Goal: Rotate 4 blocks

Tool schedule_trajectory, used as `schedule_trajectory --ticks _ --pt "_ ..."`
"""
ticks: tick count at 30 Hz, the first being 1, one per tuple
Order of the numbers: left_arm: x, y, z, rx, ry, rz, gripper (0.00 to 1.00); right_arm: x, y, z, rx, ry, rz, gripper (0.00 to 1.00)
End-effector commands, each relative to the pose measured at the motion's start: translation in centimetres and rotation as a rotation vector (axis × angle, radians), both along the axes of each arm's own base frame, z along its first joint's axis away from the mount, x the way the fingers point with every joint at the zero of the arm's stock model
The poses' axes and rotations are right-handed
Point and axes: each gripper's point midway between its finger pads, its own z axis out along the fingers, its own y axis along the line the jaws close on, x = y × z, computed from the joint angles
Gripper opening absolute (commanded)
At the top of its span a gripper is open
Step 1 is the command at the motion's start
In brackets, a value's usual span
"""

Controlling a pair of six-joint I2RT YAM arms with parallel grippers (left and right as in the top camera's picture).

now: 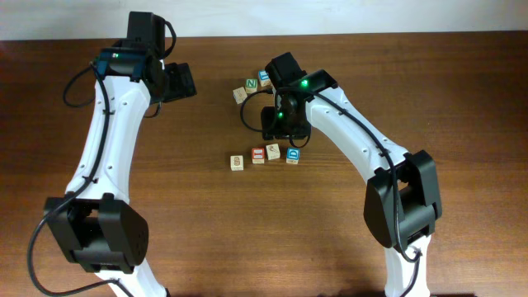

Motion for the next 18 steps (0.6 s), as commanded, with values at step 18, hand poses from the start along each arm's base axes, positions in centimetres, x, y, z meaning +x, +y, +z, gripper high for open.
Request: schedule_trajectory --ticks 18 --pt "0.23 0.21 0.24 0.008 -0.008 0.015 0.99 -0.13 -0.57 -0.70 -0.047 0.008 -0.038 0.52"
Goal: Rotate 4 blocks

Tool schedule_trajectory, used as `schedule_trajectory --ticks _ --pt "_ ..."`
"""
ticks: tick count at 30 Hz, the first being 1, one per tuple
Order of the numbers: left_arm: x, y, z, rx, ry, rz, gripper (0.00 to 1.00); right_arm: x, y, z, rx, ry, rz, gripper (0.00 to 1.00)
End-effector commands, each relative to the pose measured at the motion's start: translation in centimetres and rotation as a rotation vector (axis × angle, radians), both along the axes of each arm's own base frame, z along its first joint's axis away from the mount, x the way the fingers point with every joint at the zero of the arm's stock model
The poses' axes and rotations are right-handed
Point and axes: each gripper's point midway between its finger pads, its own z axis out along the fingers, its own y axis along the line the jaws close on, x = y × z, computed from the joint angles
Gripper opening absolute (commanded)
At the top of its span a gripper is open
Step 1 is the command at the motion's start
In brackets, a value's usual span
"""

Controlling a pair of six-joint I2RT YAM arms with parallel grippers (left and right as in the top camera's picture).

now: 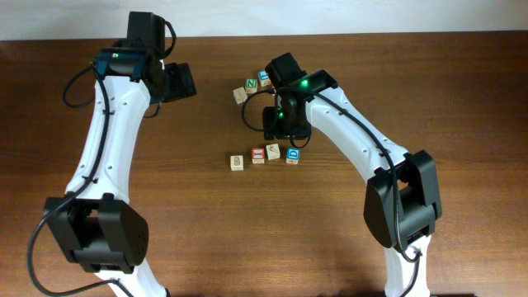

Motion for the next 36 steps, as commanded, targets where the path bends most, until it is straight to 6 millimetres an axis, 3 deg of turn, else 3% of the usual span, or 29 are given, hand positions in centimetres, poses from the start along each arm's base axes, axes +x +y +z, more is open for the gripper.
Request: schedule_trajectory --ticks 1,6,9,15,23,30,36 --pt "0.2 0.2 0.2 0.008 -0.008 0.015 0.99 -0.2 -0.1 -0.6 -0.024 0.005 -0.010 0.52" --pt "0.1 0.2 0.2 0.008 -0.004 0.015 0.99 -0.8 0.1 -0.8 -0.032 0.020 0.001 0.53" --pt "0.0 0.2 0.1 0.009 0.003 0.014 1.00 -1.8 0.2 -2.3 -0.054 0.043 -0.014 0.53" --pt "0.0 0.2 0.1 0.009 0.002 0.015 1.00 -0.4 0.5 -3.8 -0.041 -0.023 -0.041 0.48" --pt "0.0 0.2 0.1 0.009 0.002 0.015 1.00 0.8 -0.1 -4.2 -0.085 -0.081 -0.047 0.47" --pt "0.0 0.2 0.1 0.009 0.002 0.015 1.00 0.4 -0.2 -7.2 -0.112 -0.026 -0.042 0.47" --pt "0.0 0.2 0.1 0.009 0.002 0.015 1.00 -0.9 0.0 -7.5 -0.093 0.036 -0.040 0.42"
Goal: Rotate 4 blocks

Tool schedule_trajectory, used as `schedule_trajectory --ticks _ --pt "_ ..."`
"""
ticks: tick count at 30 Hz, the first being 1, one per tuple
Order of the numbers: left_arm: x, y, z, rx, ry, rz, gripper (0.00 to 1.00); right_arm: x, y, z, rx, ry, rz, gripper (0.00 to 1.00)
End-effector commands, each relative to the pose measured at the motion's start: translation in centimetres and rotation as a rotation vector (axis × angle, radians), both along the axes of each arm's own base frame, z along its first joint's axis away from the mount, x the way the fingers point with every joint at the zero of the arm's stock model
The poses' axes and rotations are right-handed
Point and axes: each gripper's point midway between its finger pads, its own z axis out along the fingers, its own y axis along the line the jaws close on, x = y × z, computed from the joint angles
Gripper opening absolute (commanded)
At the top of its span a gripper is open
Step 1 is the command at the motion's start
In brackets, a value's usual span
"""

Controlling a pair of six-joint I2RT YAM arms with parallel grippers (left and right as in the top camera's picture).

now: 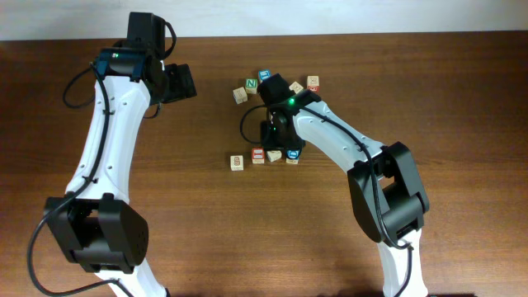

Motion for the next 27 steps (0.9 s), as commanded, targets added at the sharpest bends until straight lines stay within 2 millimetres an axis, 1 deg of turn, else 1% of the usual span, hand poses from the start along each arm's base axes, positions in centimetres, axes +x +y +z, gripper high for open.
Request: schedule_trajectory --ticks 1,3,8,10,11,13,15,16,17,18,19,20,21,22,25,27 --pt "0.2 0.2 0.2 0.009 -0.008 0.014 1.00 -1.2 -0.1 -1.1 -0.011 0.056 -0.003 0.39" --pt "0.2 0.2 0.2 0.009 -0.008 0.014 1.00 -1.5 -0.3 -1.2 -0.017 0.072 -0.023 0.36" --pt "0.2 0.2 0.2 0.009 -0.007 0.014 1.00 -2.0 -0.7 -1.2 -0.033 0.094 -0.030 0.36" --pt "0.2 0.2 0.2 0.009 -0.007 0.014 1.00 -1.9 -0.7 -0.8 -0.038 0.092 -0.031 0.36" --pt "0.2 0.2 0.2 0.009 -0.007 0.014 1.00 -1.7 -0.7 -0.3 -0.044 0.084 -0.032 0.36" --pt "0.1 0.2 0.2 0.009 -0.004 0.014 1.00 -0.6 -0.4 1.6 -0.050 0.047 0.011 0.37" --pt "0.0 0.2 0.2 0.010 0.000 0.014 1.00 -0.4 -0.3 3.0 -0.047 0.040 0.021 0.37" --pt "0.0 0.2 0.1 0.010 0.004 0.014 1.00 -0.6 -0.1 3.6 -0.041 0.049 0.046 0.37" --pt "0.0 0.3 0.1 0.011 0.004 0.015 1.00 -1.2 0.5 4.0 -0.009 0.073 0.105 0.37" --pt "0.0 0.4 0.2 0.018 0.002 0.019 0.99 -2.4 1.2 4.1 0.030 0.115 0.173 0.37" --pt "0.0 0.8 0.2 0.039 0.001 0.028 0.99 -3.5 1.2 4.0 0.017 0.146 0.197 0.32" --pt "0.0 1.2 0.3 0.061 -0.002 0.038 0.99 -4.1 1.5 3.9 0.008 0.154 0.224 0.29" --pt "0.0 1.6 0.3 0.072 -0.003 0.047 0.99 -4.6 1.6 3.5 -0.029 0.150 0.245 0.23" --pt "0.0 2.0 0.3 0.074 -0.005 0.056 0.99 -5.0 1.5 3.0 -0.077 0.139 0.255 0.19" --pt "0.0 3.2 0.4 0.073 -0.003 0.082 0.99 -5.5 1.9 1.6 -0.103 0.126 0.278 0.15" --pt "-0.1 3.4 0.3 0.074 0.003 0.086 0.99 -5.7 1.7 0.5 -0.106 0.130 0.277 0.14"
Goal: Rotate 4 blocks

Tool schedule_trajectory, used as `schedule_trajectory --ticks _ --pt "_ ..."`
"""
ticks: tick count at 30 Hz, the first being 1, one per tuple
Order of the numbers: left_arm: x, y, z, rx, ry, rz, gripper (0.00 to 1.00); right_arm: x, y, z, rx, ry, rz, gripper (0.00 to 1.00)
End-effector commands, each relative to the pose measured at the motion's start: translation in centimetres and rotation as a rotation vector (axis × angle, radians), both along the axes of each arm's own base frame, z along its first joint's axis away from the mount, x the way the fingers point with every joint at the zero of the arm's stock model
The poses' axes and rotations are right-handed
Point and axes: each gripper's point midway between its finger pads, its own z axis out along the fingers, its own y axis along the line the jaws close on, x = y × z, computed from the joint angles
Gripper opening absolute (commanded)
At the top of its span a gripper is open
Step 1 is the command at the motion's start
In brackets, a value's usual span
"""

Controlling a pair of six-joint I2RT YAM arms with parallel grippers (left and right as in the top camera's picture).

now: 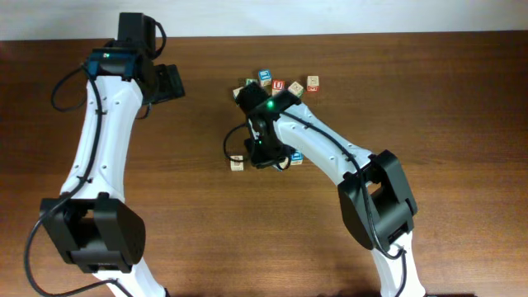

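A row of small wooden letter blocks lies mid-table. Only its left tan block point(238, 164) and the corner of its right blue block point(296, 157) show. My right gripper point(263, 153) sits low over the middle of this row and hides the blocks there; its fingers are hidden under the wrist. A second group lies behind: a blue block point(264, 76), a red U block point(278, 85), a tan block point(294, 87) and a red-marked block point(313, 82). My left gripper point(170, 82) hangs far off at the upper left, over bare table.
The right arm's white forearm point(322, 148) slants across the table from the lower right to the blocks. The left arm point(103, 124) runs along the left side. The brown wooden table point(462, 107) ends at a pale wall at the back.
My right gripper has moved left and slightly down along the row, now covering the red and middle tan blocks. The left arm has shifted a little to the left.
At first my right gripper stood just behind the row, with all its blocks (tan, red, tan, blue) in view. Then it was over the right half of the row. Now it covers the row's middle. The left arm stayed at the upper left.
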Motion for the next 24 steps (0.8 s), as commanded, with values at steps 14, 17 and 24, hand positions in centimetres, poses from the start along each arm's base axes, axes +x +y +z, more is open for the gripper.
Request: schedule_trajectory --ticks 14,17,24 --pt "0.0 0.6 0.1 0.010 0.002 0.023 0.99 2.6 -2.9 -2.9 -0.154 -0.152 -0.051 0.13" --pt "0.0 0.6 0.1 0.010 0.003 0.022 0.99 2.9 -3.5 -2.9 -0.177 -0.167 -0.123 0.14" --pt "0.0 0.7 0.2 0.010 0.002 0.023 0.99 5.0 -0.7 0.7 -0.062 -0.215 -0.141 0.22"
